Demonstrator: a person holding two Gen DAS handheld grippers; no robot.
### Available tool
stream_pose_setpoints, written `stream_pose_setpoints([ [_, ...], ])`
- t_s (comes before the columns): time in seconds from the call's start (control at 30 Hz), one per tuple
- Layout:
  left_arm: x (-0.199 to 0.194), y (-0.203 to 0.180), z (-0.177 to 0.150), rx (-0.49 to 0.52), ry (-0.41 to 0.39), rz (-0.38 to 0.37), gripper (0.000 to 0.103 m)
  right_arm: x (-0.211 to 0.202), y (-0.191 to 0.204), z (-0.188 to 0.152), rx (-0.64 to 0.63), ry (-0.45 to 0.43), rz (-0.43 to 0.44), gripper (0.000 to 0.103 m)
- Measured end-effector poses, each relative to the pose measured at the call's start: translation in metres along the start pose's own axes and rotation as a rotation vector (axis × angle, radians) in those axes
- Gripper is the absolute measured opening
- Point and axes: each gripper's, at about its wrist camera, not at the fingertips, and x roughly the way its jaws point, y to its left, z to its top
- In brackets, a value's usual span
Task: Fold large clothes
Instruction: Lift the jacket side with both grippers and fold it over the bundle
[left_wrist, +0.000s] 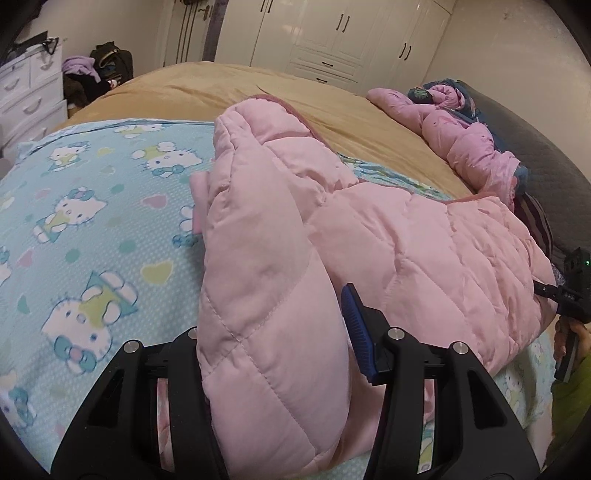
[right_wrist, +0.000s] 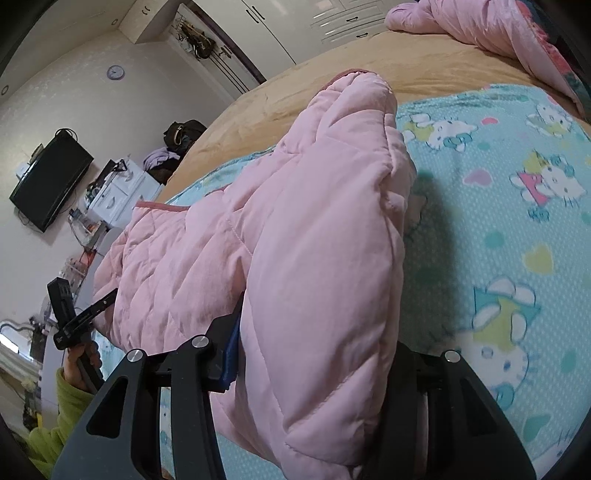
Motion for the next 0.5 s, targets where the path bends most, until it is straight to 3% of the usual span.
stream_pose_setpoints([
  [0.2,0.001,-0.002,-0.008,0.018,0.004,0.037,0.042,0.008,-0.008,-0.015,0.022,0.003,-0.07,0.046],
  [0.5,0.011,0.004,-0.013,0.015,0.013,0.064,0.044,0.025,-0.006,-0.018,0.015,-0.011,-0.221,0.06],
])
